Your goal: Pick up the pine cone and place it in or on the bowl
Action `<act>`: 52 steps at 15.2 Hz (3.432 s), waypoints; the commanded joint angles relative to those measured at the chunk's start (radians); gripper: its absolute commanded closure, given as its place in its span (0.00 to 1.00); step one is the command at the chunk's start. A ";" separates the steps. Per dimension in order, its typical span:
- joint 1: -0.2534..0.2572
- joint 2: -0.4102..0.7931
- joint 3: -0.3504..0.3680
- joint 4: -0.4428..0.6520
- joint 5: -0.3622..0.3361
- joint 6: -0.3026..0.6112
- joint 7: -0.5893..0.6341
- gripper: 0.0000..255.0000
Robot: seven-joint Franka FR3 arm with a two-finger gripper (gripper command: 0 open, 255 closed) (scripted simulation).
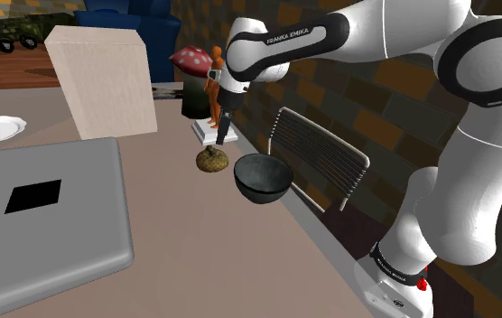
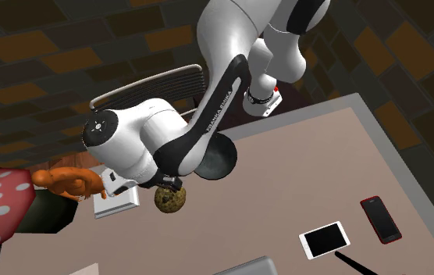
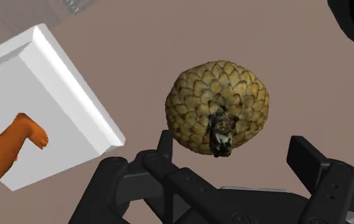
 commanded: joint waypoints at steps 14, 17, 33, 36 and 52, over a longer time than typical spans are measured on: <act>0.042 0.060 0.015 -0.005 -0.134 0.051 0.056 0.00; 0.042 0.060 0.015 -0.005 -0.135 0.051 0.056 1.00; 0.043 0.029 0.013 0.051 -0.147 -0.035 0.067 1.00; 0.043 0.018 0.012 0.079 -0.151 -0.073 0.071 1.00; 0.042 -0.004 0.009 0.266 -0.162 -0.281 0.087 1.00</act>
